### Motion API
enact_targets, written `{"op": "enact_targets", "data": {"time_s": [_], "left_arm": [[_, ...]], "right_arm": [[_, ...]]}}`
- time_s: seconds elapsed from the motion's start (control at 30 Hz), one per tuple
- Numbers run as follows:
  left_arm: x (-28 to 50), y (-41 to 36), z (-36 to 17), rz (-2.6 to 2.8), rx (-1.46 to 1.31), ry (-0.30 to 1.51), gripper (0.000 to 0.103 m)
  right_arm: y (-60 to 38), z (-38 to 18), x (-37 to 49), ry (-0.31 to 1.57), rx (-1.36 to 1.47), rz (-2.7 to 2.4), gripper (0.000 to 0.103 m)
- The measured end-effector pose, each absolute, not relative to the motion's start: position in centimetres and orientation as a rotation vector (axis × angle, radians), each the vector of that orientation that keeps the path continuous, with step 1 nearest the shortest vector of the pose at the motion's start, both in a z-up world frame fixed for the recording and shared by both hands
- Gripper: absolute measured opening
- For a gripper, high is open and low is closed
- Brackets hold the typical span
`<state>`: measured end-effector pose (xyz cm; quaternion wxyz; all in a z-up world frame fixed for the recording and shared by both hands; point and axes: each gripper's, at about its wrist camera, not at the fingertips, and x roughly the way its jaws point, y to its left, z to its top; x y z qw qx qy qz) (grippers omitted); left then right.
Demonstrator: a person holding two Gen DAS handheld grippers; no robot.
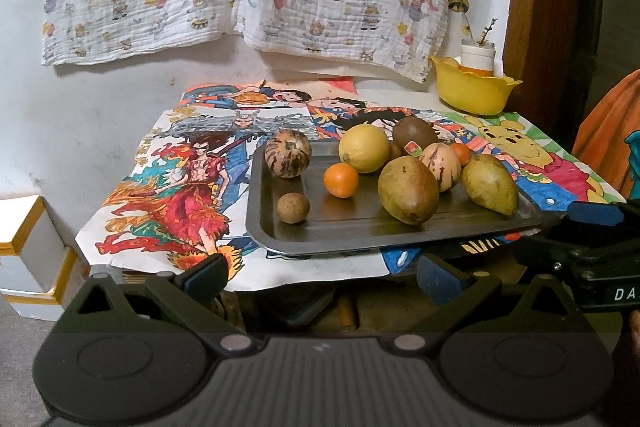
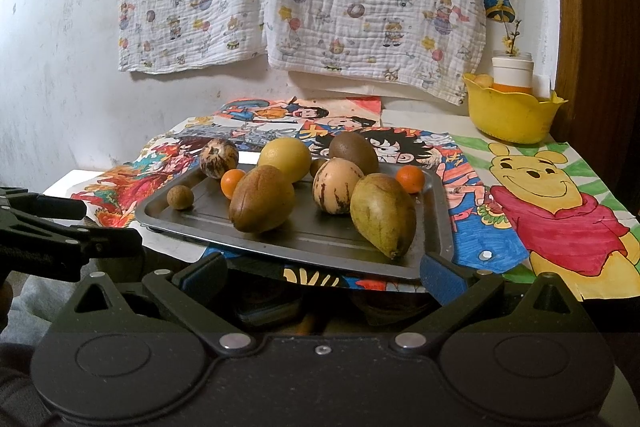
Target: Organize fruits
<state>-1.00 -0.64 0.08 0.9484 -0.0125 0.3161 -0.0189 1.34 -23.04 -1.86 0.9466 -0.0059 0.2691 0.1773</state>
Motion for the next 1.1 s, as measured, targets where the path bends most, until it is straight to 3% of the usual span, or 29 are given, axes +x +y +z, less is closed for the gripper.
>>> {"op": "enact_targets", "data": {"time_s": [1.1], "left_arm": [[-1.11, -0.66, -0.10, -0.034, -0.039, 0.647, 0.103]], "right_arm": [[-22.90, -1.85, 1.33, 0.549, -0.016, 0.360, 0.102]]}}
